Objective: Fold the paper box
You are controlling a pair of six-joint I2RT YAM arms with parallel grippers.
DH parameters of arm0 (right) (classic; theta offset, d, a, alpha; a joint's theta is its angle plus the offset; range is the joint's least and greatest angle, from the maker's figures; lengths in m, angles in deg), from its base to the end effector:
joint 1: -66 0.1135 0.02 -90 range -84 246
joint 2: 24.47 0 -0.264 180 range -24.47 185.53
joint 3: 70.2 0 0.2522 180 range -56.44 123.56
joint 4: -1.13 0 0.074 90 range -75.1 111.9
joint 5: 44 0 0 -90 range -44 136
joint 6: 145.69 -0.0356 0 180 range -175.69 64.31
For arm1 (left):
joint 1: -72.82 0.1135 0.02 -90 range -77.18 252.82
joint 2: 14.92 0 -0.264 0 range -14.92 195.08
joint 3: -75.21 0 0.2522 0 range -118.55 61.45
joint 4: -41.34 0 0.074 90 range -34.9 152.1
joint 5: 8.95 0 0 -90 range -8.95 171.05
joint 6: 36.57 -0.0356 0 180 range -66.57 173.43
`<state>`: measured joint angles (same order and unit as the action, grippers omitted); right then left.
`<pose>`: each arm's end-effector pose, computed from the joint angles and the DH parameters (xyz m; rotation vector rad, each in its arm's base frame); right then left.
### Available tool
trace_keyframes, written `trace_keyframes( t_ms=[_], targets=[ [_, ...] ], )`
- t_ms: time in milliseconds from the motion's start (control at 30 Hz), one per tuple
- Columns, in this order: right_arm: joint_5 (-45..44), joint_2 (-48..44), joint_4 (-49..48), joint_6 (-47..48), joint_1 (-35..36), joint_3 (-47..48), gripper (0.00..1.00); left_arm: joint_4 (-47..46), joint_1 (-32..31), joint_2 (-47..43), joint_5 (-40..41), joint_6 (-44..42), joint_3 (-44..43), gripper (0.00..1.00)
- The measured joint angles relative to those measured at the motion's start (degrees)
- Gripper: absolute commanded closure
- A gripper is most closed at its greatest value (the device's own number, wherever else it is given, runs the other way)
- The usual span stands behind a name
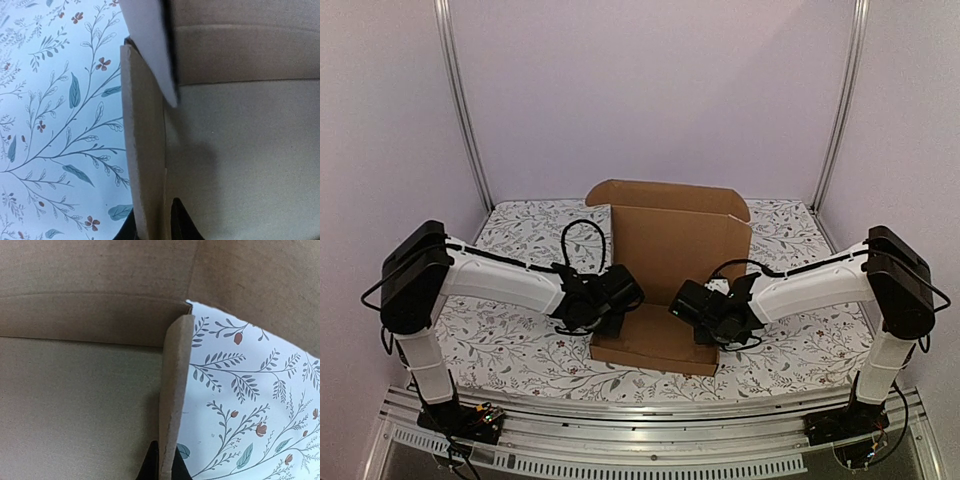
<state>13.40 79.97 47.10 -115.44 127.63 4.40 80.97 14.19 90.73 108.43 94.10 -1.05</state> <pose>0.1737 0.2813 0.1429 0.0505 2.5283 -0.0875 0.1955 -0.2893 0.1453 0.2840 2.5330 0.0423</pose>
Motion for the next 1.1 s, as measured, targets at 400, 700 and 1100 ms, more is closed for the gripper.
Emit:
trace_keyframes(
  t_ms=[400,700,1100],
  targets=[
    [-0.39,-0.76,-0.63,-0.37,0.00,-1.09,1.00,2.75,-0.11,3.50,3.15,-0.13,-3.78,1.00],
    [-0.98,-1.99,-1.90,-0.46,0.13,-2.78,1.00,7.93,-1.75,6.82,6.80,-0.02,-8.41,1.00],
    [-1.60,-2.86,-1.86,-0.48,0.17,-3.93,1.00,18.53,-5.66,12.00,15.50,0.17,-16.44,1.00]
  ],
)
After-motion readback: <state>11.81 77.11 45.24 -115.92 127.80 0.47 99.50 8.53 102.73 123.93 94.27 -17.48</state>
